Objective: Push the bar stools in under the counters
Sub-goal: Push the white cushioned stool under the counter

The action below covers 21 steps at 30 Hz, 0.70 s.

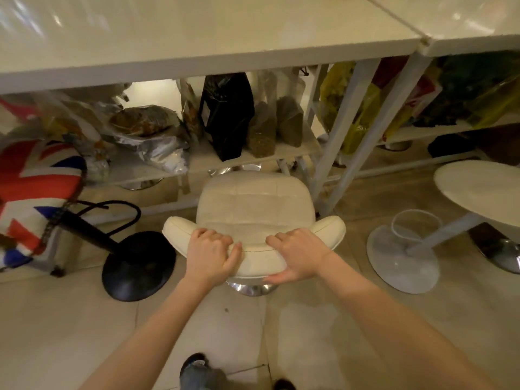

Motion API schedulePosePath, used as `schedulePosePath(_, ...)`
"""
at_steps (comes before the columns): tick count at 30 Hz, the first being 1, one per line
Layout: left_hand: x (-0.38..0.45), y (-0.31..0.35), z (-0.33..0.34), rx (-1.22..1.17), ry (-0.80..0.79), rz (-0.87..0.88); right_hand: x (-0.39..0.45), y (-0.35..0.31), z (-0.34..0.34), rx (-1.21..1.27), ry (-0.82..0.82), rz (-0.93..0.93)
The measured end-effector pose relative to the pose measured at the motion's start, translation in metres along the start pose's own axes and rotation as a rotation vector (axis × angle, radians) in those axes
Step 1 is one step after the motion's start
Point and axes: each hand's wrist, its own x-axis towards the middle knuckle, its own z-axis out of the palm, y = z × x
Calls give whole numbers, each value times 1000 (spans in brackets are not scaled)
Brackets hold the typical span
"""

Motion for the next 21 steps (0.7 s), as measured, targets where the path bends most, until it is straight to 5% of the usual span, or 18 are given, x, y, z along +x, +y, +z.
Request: schedulePosePath(21, 34, 25, 16, -25, 9, -159, 20, 62, -5, -70, -61, -117)
